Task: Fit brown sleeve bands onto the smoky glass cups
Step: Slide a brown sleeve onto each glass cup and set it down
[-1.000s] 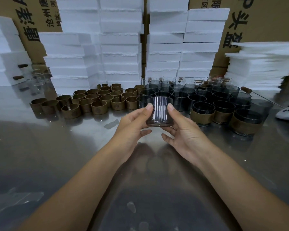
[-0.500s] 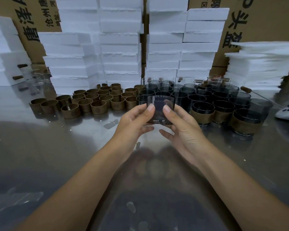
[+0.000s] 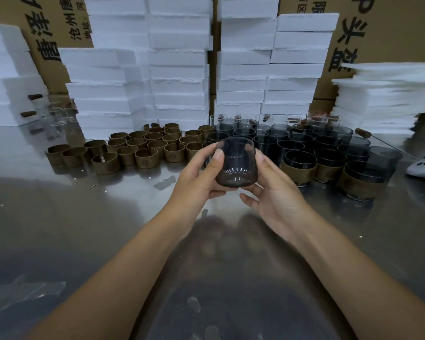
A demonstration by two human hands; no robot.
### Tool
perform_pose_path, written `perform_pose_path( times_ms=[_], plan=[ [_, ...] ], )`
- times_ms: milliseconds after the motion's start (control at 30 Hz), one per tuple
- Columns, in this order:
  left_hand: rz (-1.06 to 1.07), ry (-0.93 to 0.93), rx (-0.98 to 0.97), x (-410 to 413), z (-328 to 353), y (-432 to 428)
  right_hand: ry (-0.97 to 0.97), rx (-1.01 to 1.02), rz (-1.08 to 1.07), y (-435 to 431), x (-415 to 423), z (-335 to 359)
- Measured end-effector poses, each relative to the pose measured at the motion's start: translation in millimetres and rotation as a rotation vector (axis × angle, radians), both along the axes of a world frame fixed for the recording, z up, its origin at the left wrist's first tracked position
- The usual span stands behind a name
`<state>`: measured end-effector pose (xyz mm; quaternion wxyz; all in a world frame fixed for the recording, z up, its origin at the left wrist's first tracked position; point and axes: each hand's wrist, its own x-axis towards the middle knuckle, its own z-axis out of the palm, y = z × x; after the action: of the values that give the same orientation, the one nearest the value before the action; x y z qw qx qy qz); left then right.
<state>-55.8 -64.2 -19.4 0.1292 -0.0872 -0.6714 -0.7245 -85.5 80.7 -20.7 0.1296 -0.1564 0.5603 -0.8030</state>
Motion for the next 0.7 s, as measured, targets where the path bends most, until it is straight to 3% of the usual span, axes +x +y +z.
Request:
perform_pose_path(
  times_ms=[200,467,700],
  plan=[
    [-0.009,0.033,-0.207,0,-2,2,-0.124,-0.053,-0.147,-2,-1,3],
    [-0.002,-0.019,-0.202,-2,-7,3,-0.110,0.031,-0.155,-4,0,2],
    [0.056,-0.099,-0.043,-6,-6,-4,0.014,0.160,-0.085,-8,6,0]
  ],
)
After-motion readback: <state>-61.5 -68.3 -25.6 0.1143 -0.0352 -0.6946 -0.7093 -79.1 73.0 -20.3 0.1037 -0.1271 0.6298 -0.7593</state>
